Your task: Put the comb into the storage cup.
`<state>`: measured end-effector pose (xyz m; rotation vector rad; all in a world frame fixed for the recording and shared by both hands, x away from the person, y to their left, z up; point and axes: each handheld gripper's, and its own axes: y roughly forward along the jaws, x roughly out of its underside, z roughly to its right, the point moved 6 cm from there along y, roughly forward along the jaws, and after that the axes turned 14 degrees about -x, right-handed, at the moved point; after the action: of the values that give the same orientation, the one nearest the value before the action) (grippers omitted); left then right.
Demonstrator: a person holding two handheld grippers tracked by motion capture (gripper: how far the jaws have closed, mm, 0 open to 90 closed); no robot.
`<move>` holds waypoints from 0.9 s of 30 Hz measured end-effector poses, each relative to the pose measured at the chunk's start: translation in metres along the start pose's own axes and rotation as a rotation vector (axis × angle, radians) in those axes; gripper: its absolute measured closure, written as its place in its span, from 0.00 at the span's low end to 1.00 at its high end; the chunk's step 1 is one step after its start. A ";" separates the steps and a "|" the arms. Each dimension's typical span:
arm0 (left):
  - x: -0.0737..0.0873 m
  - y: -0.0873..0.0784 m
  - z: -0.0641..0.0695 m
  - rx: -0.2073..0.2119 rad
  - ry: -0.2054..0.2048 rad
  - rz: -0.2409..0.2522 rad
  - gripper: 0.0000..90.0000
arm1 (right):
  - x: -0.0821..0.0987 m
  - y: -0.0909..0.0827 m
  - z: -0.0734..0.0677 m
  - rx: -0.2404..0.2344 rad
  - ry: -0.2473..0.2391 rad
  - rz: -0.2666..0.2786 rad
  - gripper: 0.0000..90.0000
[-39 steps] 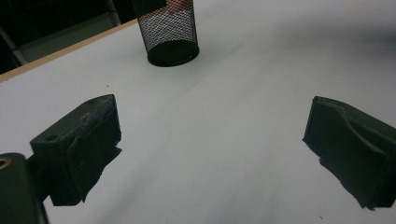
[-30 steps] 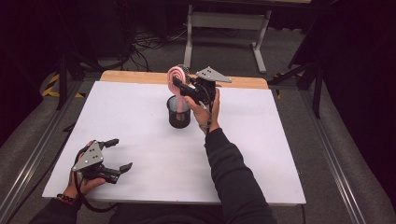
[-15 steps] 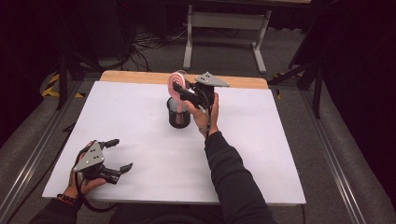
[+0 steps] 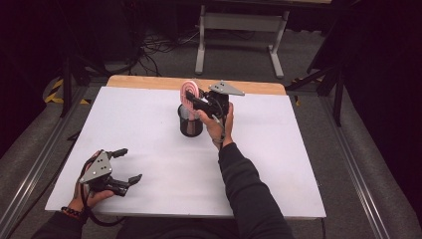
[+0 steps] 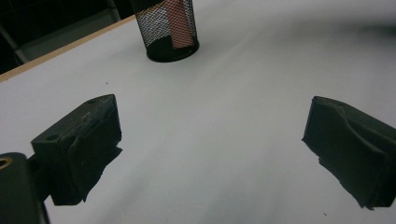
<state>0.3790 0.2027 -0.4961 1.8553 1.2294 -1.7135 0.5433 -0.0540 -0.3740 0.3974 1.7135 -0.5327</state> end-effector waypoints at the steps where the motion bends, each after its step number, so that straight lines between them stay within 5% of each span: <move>1: 0.000 0.000 0.000 0.001 0.002 -0.001 0.06 | 0.000 0.000 0.001 0.003 0.000 0.002 0.69; 27: 0.000 -0.001 0.001 0.014 0.004 -0.005 0.06 | 0.008 -0.010 0.037 0.135 0.055 -0.001 0.63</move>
<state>0.3777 0.2025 -0.4959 1.8660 1.2278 -1.7259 0.5666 -0.0832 -0.3861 0.5116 1.7354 -0.6458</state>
